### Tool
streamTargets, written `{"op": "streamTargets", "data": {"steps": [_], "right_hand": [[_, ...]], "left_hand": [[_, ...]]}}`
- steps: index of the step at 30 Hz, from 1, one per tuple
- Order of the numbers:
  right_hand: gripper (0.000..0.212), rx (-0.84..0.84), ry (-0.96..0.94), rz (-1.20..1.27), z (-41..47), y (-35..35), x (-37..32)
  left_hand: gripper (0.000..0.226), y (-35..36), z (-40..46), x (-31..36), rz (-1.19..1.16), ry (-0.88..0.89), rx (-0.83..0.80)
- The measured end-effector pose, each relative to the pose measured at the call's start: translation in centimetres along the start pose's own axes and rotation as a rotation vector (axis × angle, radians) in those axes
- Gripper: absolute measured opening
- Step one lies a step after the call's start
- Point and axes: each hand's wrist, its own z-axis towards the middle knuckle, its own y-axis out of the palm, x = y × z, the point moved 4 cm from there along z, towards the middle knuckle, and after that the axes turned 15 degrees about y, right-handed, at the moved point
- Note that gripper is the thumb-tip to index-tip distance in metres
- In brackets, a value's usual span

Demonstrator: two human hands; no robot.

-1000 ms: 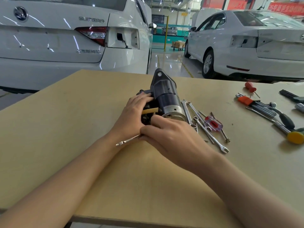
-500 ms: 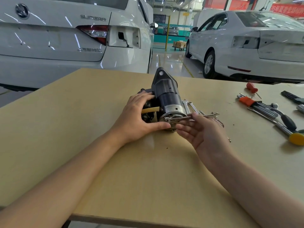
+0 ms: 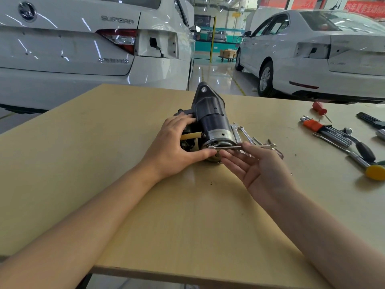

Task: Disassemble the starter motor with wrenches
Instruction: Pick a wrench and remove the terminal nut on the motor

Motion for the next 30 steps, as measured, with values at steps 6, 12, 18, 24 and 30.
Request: {"op": "streamTargets", "data": {"steps": [6,12,18,24,30], "right_hand": [[0.014,0.016,0.062,0.058,0.2,-0.3,0.8],[0.007,0.014,-0.162,-0.115,0.1,-0.3,-0.1],[0.009,0.044,-0.609,-0.566,-1.0,1.8,-1.8],[0.005,-0.03,-1.003,-1.369,-2.6,7.0,-1.5],[0.022,-0.22,-1.196,-1.773,-4.0,6.8,2.9]], "left_hand": [[0.078,-0.3,-0.2,-0.2,-0.061,-0.02,0.045],[0.073,-0.3,-0.2,-0.1,-0.075,-0.016,0.052],[0.073,-0.3,-0.3,-0.1,-0.083,-0.047,0.033],[0.072,0.0,-0.2,-0.3,-0.125,-0.053,-0.009],[0.07,-0.1,0.1,-1.4,-0.062,-0.084,-0.1]]}}
